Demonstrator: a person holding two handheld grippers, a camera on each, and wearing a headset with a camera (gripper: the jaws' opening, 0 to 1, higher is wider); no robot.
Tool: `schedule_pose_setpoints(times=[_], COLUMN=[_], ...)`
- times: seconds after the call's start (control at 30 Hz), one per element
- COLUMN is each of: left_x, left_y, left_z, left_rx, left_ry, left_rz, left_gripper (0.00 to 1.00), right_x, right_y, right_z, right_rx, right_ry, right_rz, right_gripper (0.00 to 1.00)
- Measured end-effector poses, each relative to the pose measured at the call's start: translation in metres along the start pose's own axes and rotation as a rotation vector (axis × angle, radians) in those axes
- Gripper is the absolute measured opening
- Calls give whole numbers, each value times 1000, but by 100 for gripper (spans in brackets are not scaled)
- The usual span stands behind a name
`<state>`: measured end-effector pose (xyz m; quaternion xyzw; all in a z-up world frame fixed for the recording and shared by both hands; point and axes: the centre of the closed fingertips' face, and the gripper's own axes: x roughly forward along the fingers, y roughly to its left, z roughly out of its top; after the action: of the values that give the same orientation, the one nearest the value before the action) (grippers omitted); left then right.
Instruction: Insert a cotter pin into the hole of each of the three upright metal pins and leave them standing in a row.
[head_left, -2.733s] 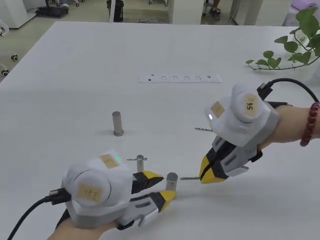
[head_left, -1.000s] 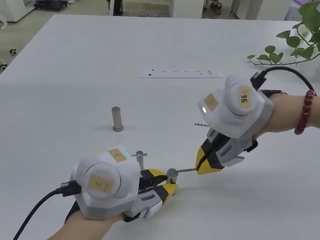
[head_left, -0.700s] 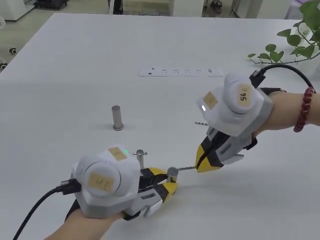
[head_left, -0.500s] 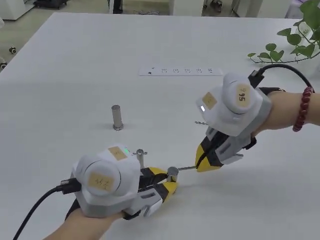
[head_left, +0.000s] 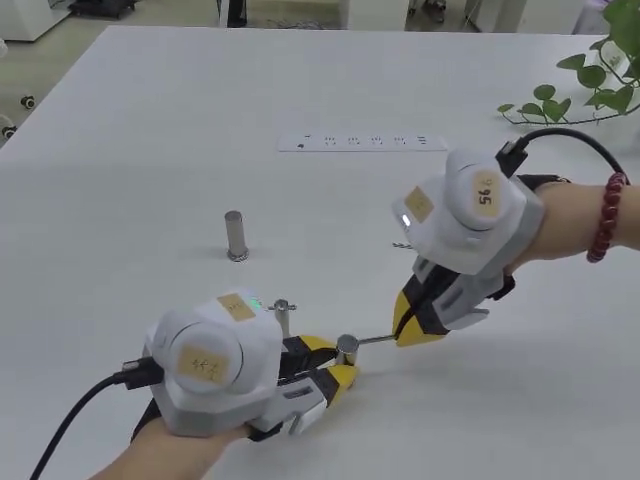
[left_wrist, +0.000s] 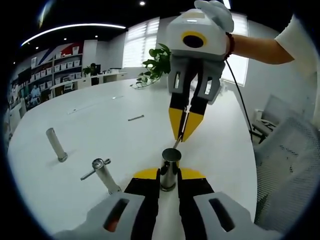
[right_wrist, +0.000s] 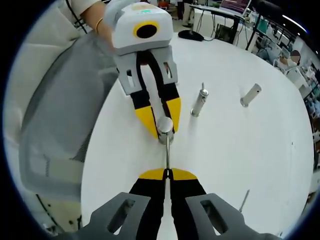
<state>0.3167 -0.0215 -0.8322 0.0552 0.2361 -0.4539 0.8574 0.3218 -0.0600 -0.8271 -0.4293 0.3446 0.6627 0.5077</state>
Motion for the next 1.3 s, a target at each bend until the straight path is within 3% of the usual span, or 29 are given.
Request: schedule_pose_setpoints(times=[1.3], left_x=[-1], left_y=[1], left_z=[-1], left_rx=[-3], left_ry=[6], left_rz=[-9], left_gripper=[12], right_x=[-1], right_y=[4], right_z=[4], right_rx=[-2], right_ry=[-18], right_rz=[14], right_gripper=[4])
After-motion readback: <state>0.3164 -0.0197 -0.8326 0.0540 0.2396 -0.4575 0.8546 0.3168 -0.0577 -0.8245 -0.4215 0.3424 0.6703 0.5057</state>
